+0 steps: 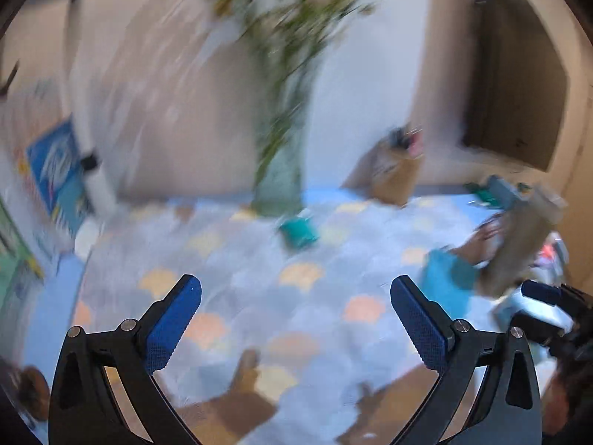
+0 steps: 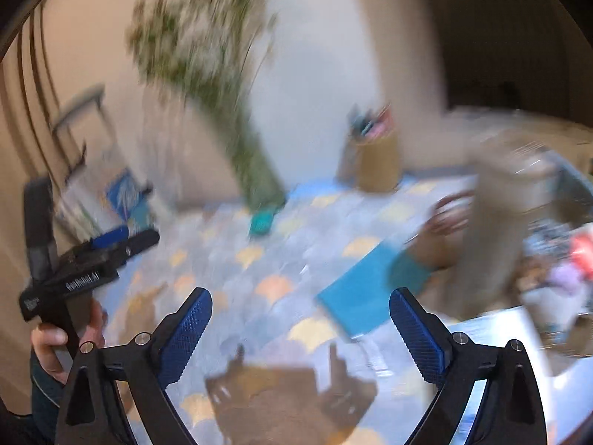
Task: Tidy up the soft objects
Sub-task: 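Return both grippers to the bed, then grasp the teal bag with the left gripper while the right grasps the blue towel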
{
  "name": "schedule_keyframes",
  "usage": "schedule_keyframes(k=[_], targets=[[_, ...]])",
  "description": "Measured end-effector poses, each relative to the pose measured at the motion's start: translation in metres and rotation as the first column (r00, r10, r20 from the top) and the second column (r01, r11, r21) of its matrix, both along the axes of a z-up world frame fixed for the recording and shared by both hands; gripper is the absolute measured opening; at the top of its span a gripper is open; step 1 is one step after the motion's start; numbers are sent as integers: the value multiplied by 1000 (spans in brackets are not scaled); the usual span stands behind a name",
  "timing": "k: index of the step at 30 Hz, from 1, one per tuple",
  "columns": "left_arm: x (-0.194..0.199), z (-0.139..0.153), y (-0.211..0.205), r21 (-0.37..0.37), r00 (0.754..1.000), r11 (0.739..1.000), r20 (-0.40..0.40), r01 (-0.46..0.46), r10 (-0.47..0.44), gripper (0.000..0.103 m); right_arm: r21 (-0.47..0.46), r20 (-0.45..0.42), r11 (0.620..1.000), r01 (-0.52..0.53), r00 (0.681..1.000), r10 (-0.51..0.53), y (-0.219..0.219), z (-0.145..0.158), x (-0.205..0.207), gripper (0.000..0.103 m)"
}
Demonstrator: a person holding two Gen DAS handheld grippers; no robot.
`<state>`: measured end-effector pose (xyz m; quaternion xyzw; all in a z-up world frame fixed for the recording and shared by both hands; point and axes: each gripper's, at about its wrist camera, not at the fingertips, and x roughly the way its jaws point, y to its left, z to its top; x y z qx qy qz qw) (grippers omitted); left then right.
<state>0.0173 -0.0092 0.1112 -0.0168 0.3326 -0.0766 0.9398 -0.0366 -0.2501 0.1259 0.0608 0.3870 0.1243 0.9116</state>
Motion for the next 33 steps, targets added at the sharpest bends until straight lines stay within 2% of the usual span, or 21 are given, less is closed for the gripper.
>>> schedule_keyframes(k=[4, 9, 11, 16, 19, 21, 23, 24, 26, 28, 30, 33], targets=[[13, -50, 21, 20, 997, 999, -64, -40, 41, 102, -161, -43, 987, 14, 999, -21, 40, -63, 25, 96], [17, -82, 39, -36, 992, 995, -87, -92, 88, 102, -201, -89, 979, 27, 995, -46, 48, -100, 32, 96], [22, -88, 39, -39, 987, 994, -128, -103, 97, 102, -228, -74, 972, 55, 995, -73, 47, -99, 32, 96], [23, -88, 39, -43, 989, 995, -126, -88, 82, 102, -224, -76, 969, 99, 990, -118, 38, -101, 32, 96], [24, -88, 40, -47, 989, 996, -129, -82, 75, 102, -200, 11, 964, 172, 985, -173, 28, -86, 21, 96], [24, -89, 39, -49, 988, 995, -133, -82, 75, 102, -166, 35, 959, 228, 974, -225, 18, -77, 15, 96], [25, -89, 38, -46, 988, 996, -143, -73, 66, 102, -123, -14, 946, 299, 953, -303, 3, -74, 15, 98], [26, -88, 36, -46, 987, 997, -150, -61, 53, 102, -99, -75, 939, 328, 939, -336, -6, -74, 19, 99], [26, -82, 33, -61, 987, 997, -157, -38, 28, 102, -54, -145, 939, 340, 928, -344, -16, -75, 27, 99], [27, -71, 31, -112, 988, 994, -156, -12, -6, 102, -28, -164, 932, 361, 918, -360, -22, -73, 30, 99], [32, -60, 25, -158, 986, 987, -159, 26, -51, 102, -23, -171, 928, 371, 914, -369, -24, -72, 35, 99], [50, -43, 13, -204, 982, 975, -149, 86, -118, 102, -68, -232, 913, 402, 884, -407, -26, -82, 53, 99]])
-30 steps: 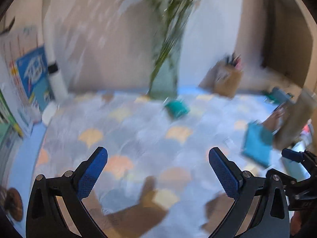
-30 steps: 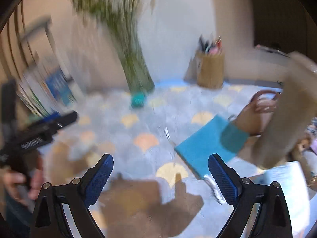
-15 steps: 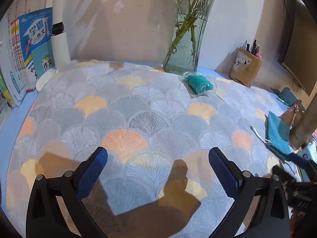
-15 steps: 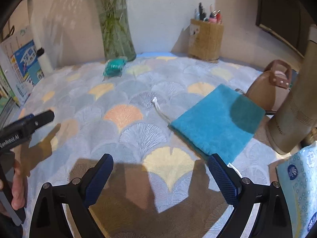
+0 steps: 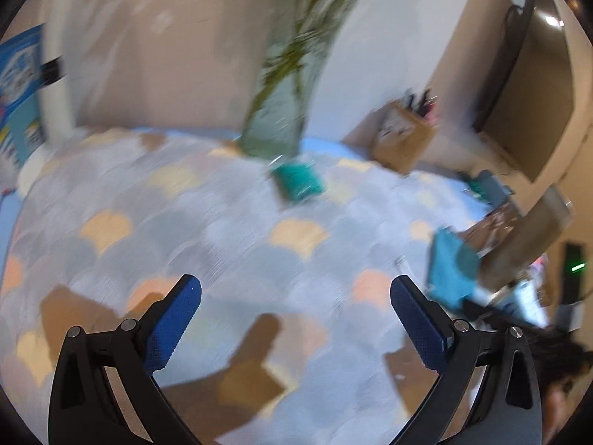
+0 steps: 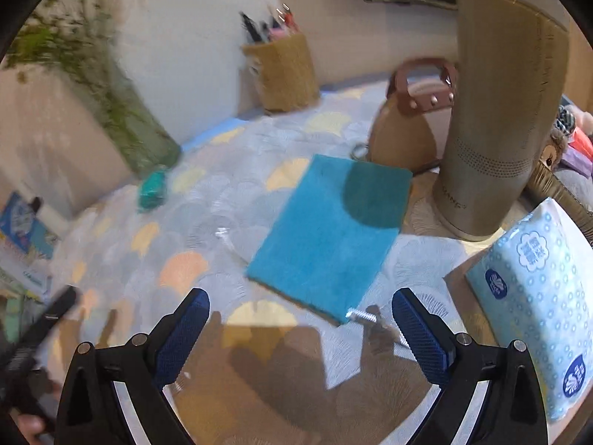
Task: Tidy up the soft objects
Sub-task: 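Grasp the teal bag with the left gripper while the right grasps the blue towel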
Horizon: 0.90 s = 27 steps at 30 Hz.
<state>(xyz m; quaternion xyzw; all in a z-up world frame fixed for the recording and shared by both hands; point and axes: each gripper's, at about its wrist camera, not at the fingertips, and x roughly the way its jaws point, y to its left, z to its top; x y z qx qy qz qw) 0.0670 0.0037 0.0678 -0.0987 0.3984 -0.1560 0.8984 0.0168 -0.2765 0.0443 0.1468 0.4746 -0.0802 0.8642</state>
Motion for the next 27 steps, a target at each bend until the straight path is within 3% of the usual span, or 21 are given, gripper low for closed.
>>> schedule_keyframes(k=[5, 6, 13, 16, 19, 20, 21, 23, 25, 27], targets=[[42, 1, -25, 35, 998, 998, 17, 54, -55, 102, -46, -61, 997, 66, 996, -69, -7, -20, 19, 99], [52, -2, -30, 44, 998, 998, 20, 54, -55, 102, -43, -63, 997, 68, 996, -70, -7, -22, 22, 103], [119, -24, -50, 71, 1000, 997, 2, 22, -22, 100, -99, -20, 995, 9, 1000, -11, 5, -25, 47, 103], [134, -33, -56, 91, 1000, 996, -7, 25, -25, 89, -142, -15, 989, -36, 999, 34, 16, -28, 59, 103], [141, -43, -55, 107, 1000, 994, -15, 14, -12, 66, -193, -29, 978, -77, 997, 73, 28, -30, 67, 103], [142, -47, -54, 103, 1000, 995, -22, 15, -13, 51, -206, -27, 975, -85, 996, 81, 30, -29, 68, 99], [143, -53, -53, 96, 999, 995, -34, 18, -15, 38, -211, -12, 973, -95, 995, 95, 33, -27, 67, 90], [143, -55, -51, 85, 999, 996, -40, 20, -16, 36, -223, 1, 970, -99, 995, 102, 36, -24, 65, 80], [137, -48, -48, 80, 1000, 997, 12, 7, -8, 36, -221, 22, 971, -96, 994, 104, 37, -21, 61, 67], [131, -46, -47, 88, 1000, 996, 29, -1, -2, 36, -216, 41, 971, -100, 993, 111, 39, -18, 59, 40]])
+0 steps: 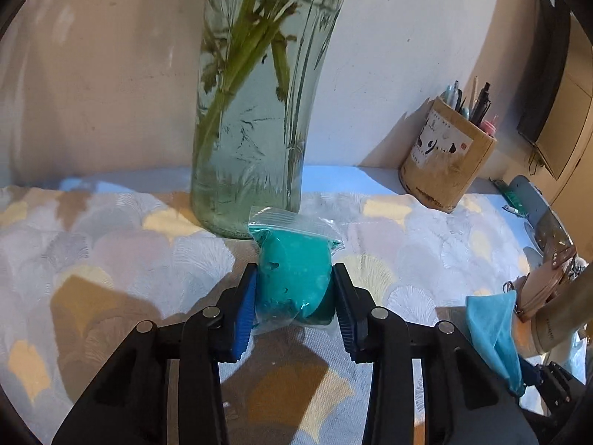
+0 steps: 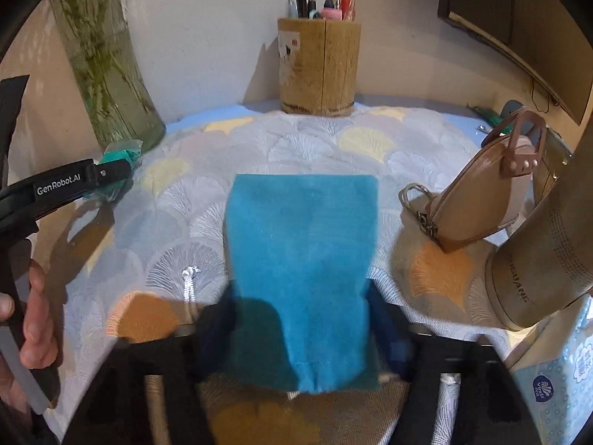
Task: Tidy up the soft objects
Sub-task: 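Grasp the teal bag with the left gripper while the right grasps the blue towel, then carry the teal bag and blue towel to the glass bowl and release both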
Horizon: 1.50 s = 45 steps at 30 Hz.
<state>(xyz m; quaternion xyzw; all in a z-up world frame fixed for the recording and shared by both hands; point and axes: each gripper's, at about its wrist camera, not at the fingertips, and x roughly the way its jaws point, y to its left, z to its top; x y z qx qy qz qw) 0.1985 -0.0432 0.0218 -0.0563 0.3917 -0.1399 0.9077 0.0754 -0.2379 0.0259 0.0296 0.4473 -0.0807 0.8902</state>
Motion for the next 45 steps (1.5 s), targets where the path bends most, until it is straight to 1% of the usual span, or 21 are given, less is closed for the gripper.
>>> schedule_keyframes(k=[3, 7, 10, 11, 14, 17, 19, 21, 22, 23, 25, 27, 31, 34, 35, 36, 38, 39, 41, 42, 45], targets=[[-9, 6, 0, 10, 999, 1000, 32, -5, 4, 36, 7, 26, 1000, -28, 999, 28, 4, 3, -5, 18], [-30, 8, 1, 24, 1000, 1000, 3, 16, -16, 36, 134, 76, 986, -95, 993, 86, 0, 12, -19, 15], [-63, 14, 6, 29, 999, 999, -12, 36, -35, 36, 233, 59, 963, -136, 990, 125, -6, 16, -34, 15], [-73, 16, 8, 25, 999, 999, -16, 41, -40, 36, 245, 50, 956, -162, 987, 155, -5, 16, -39, 15], [-115, 19, 11, 9, 997, 997, -26, 71, -71, 36, 210, 27, 950, -232, 973, 231, 4, 18, -58, 15], [-153, 12, 9, 8, 995, 996, -37, 88, -88, 36, 126, 20, 951, -282, 959, 281, 14, 18, -75, 15], [-169, 5, 8, 26, 996, 997, -34, 77, -76, 36, 102, 20, 954, -283, 959, 282, 16, 13, -80, 23], [-177, -2, 9, 28, 998, 998, -33, 61, -60, 36, 144, 3, 953, -266, 963, 269, 12, 6, -80, 55], [-179, -3, 10, 37, 998, 998, -32, 48, -47, 36, 182, 12, 948, -262, 964, 264, 9, 4, -81, 59], [-180, -1, 12, 40, 999, 998, -17, 38, -37, 36, 211, 21, 942, -262, 964, 264, 7, 3, -83, 60], [-181, 1, 16, 19, 999, 999, 20, 30, -30, 36, 221, 29, 941, -256, 966, 256, 3, 1, -83, 63], [-180, -1, 17, 19, 1000, 999, 4, 28, -28, 36, 209, 26, 950, -232, 973, 231, 2, -2, -82, 79], [-183, 0, 16, 19, 999, 999, 17, 35, -36, 36, 156, 1, 965, -212, 977, 215, 7, -4, -79, 82], [-183, 0, 15, 22, 999, 999, 19, 37, -37, 36, 45, -31, 977, -209, 977, 211, 22, -7, -77, 83], [-183, 0, 15, 22, 999, 999, 18, 36, -37, 36, 13, -31, 978, -210, 977, 211, 26, -6, -78, 78], [-183, 0, 15, 21, 999, 999, 19, 35, -35, 36, -1, -13, 974, -225, 974, 225, 28, -4, -81, 57], [-183, 0, 16, 20, 999, 999, 21, 32, -32, 36, -43, 15, 962, -268, 963, 269, 37, -1, -88, 29], [-184, 1, 17, 21, 999, 999, 23, 27, -28, 36, -70, 24, 961, -269, 962, 271, 40, 0, -91, 22], [-184, 2, 17, 27, 999, 999, 30, 19, -20, 36, -85, 36, 960, -267, 962, 271, 42, 2, -93, 17], [-185, 3, 17, 33, 999, 999, 34, 18, -19, 36, -67, 44, 964, -259, 964, 262, 38, 4, -94, 16], [-189, 10, 11, 38, 998, 999, 50, 24, -26, 36, 32, 88, 974, -224, 971, 220, 18, 13, -99, 15]])
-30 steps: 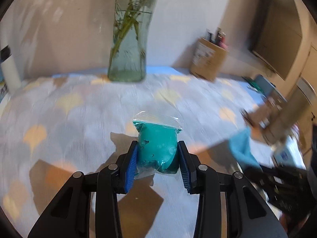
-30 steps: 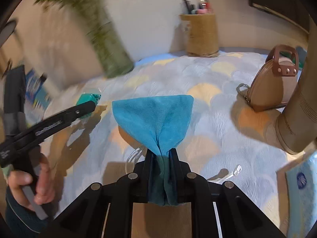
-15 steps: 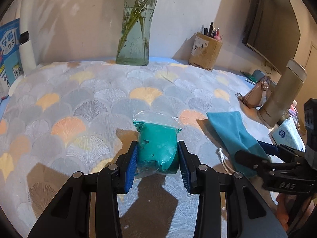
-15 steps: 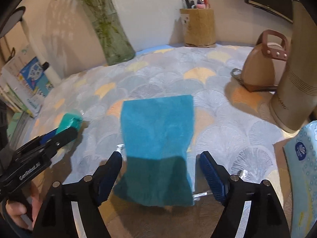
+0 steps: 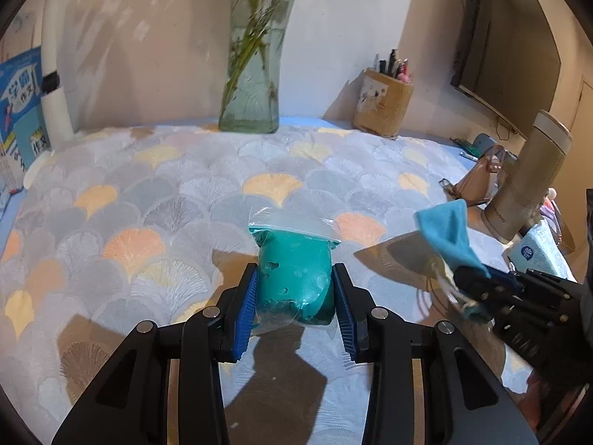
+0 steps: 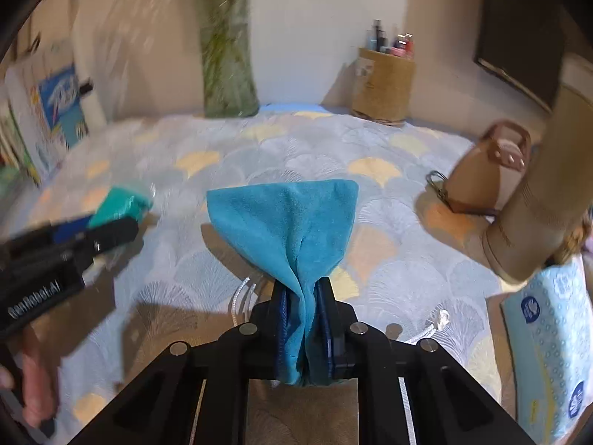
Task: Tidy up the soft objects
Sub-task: 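Carry the teal bag and blue towel to the glass bowl and release both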
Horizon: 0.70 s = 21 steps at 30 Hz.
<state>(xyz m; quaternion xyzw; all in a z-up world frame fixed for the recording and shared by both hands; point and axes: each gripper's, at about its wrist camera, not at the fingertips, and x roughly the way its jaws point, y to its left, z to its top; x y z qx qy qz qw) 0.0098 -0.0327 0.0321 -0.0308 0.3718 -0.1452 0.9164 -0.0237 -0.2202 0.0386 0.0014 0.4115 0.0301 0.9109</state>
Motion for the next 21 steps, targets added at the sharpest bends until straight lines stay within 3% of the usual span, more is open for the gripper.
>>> schedule_keyframes(k=[2, 6, 9, 13, 16, 21], targets=[[-3, 8, -5, -23, 1000, 1000, 4, 12, -12, 36, 45, 28, 999, 18, 999, -20, -14, 9, -9, 15], [-13, 35, -23, -82, 999, 996, 29, 44, -42, 36, -9, 96, 998, 55, 994, -54, -28, 35, -28, 15], [-24, 58, -47, -84, 993, 992, 80, 94, -87, 36, -60, 150, 994, 92, 985, -82, -39, 60, -41, 15], [-36, 83, -88, -78, 979, 981, 119, 175, -165, 36, -5, 164, 993, 116, 980, -113, -64, 82, -57, 15], [-44, 96, -122, -89, 961, 962, 128, 259, -247, 36, 12, 173, 989, 145, 974, -145, -88, 94, -71, 15], [-57, 114, -187, -77, 909, 913, 156, 400, -386, 36, 32, 188, 972, 231, 954, -233, -137, 115, -93, 15]])
